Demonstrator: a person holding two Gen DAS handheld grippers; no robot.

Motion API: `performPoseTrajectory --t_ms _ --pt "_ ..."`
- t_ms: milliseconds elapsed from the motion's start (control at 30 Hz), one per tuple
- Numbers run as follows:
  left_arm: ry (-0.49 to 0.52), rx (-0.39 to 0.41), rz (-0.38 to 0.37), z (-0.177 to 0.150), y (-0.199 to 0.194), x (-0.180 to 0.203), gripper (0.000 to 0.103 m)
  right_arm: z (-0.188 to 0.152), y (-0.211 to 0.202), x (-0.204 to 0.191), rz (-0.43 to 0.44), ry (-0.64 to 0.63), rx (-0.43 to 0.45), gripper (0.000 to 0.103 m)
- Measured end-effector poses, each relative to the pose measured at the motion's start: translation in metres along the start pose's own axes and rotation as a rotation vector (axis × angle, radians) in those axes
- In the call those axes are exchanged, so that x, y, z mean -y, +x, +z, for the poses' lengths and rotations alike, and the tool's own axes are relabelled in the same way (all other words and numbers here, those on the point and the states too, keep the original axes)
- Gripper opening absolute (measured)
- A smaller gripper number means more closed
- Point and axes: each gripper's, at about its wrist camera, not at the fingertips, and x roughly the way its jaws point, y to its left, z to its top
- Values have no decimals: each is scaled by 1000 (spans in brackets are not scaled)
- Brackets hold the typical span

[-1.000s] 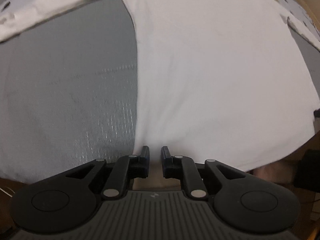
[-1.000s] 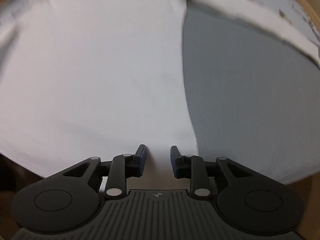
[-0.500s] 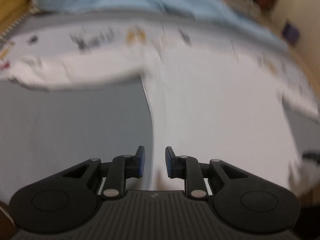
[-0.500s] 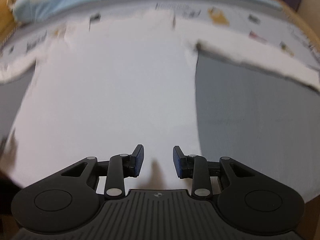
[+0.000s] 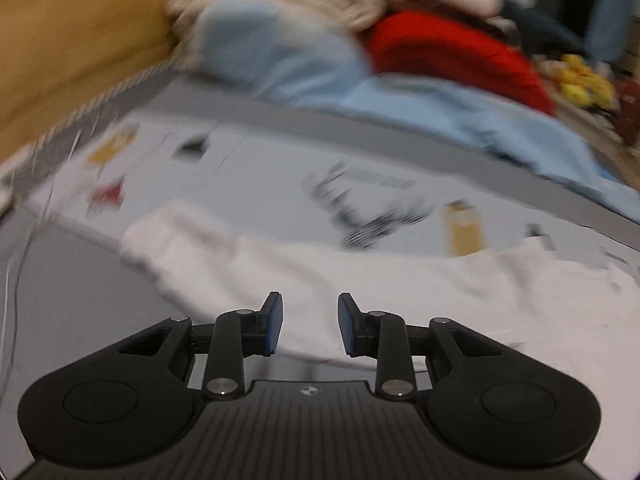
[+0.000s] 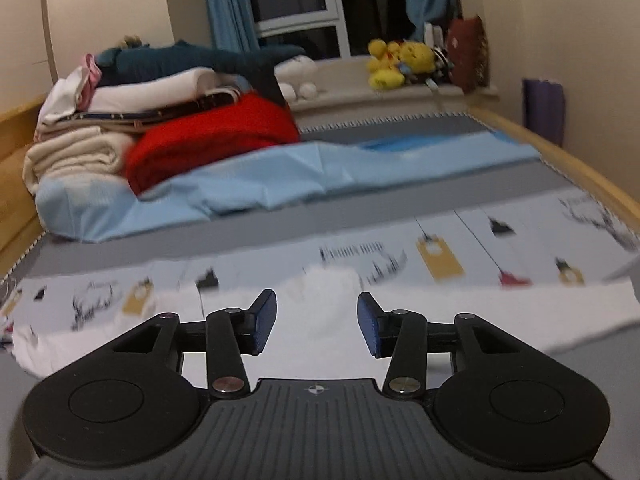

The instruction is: Fold small clothes

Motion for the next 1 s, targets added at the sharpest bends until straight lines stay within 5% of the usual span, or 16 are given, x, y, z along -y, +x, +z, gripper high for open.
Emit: performPoseTrajectory --t_ms 267,400,567,633,700,800,900,1000 --pt "-181 -3 72 6 47 -90 33 30 84 -48 58 -61 -29 46" --pt "-255 27 89 17 64 -118 36 8 122 -60 50 -53 -119 16" --pt "-398 26 122 24 91 -147 47 2 144 -71 73 -59 -166 16" --pt "-452 25 138 25 100 -156 44 -2 149 -74 73 -87 -180 16" --pt "-477 15 105 25 106 -160 5 -7 153 -72 67 -93 -197 16" --pt "-417 50 186 38 93 -149 3 -9 156 -68 56 -81 -219 16" --pt "-491 94 317 51 66 -148 3 -6 154 -60 29 -52 -222 16" --pt "-475 96 348 53 52 -137 3 -4 150 -51 8 -9 -231 16"
